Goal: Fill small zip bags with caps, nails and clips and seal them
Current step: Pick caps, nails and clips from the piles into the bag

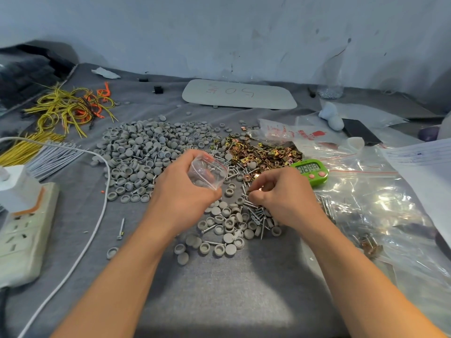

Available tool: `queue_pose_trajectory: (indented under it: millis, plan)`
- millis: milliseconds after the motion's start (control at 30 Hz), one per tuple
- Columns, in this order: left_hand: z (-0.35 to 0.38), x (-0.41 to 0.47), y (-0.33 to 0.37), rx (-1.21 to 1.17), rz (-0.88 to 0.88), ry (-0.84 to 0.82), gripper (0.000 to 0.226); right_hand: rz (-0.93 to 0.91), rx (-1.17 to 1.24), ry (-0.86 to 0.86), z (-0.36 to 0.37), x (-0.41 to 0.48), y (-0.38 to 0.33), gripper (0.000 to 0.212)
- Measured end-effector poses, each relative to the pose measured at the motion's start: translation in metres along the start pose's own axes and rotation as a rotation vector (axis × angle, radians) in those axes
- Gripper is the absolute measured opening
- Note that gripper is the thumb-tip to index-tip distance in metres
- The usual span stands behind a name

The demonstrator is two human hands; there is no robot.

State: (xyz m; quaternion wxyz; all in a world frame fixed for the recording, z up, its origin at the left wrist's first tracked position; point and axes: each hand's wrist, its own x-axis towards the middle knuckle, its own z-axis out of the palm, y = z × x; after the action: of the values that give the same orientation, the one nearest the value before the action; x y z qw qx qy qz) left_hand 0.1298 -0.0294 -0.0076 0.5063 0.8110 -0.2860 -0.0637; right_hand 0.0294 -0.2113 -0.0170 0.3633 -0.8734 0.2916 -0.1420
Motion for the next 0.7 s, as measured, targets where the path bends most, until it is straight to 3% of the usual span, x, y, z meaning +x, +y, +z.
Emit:
queue_pose_trajectory:
  millis: [133,333,467,600,700]
  plan:
    - [0.0,0.0,0.002,0.037,0.01,0.003,0.048,-0.011,0.284,-0.013,-0.003,-0.008,-0.006,0.017]
    - [0.003,-0.005,0.005,0.139,0.087,-0.003,0.044,-0.088,0.857,-0.275,-0.01,-0.018,-0.011,0.022]
    - [0.008,-0.009,0.008,0.205,0.142,-0.025,0.042,-0.199,0.887,-0.292,-0.01,-0.019,-0.015,0.023]
    - [0.013,-0.009,0.008,0.241,0.185,-0.039,0.041,-0.275,0.785,-0.195,-0.005,-0.02,-0.022,0.036]
    - [0.015,-0.008,0.006,0.281,0.203,-0.047,0.043,-0.3,0.69,-0.112,-0.005,-0.023,-0.026,0.028]
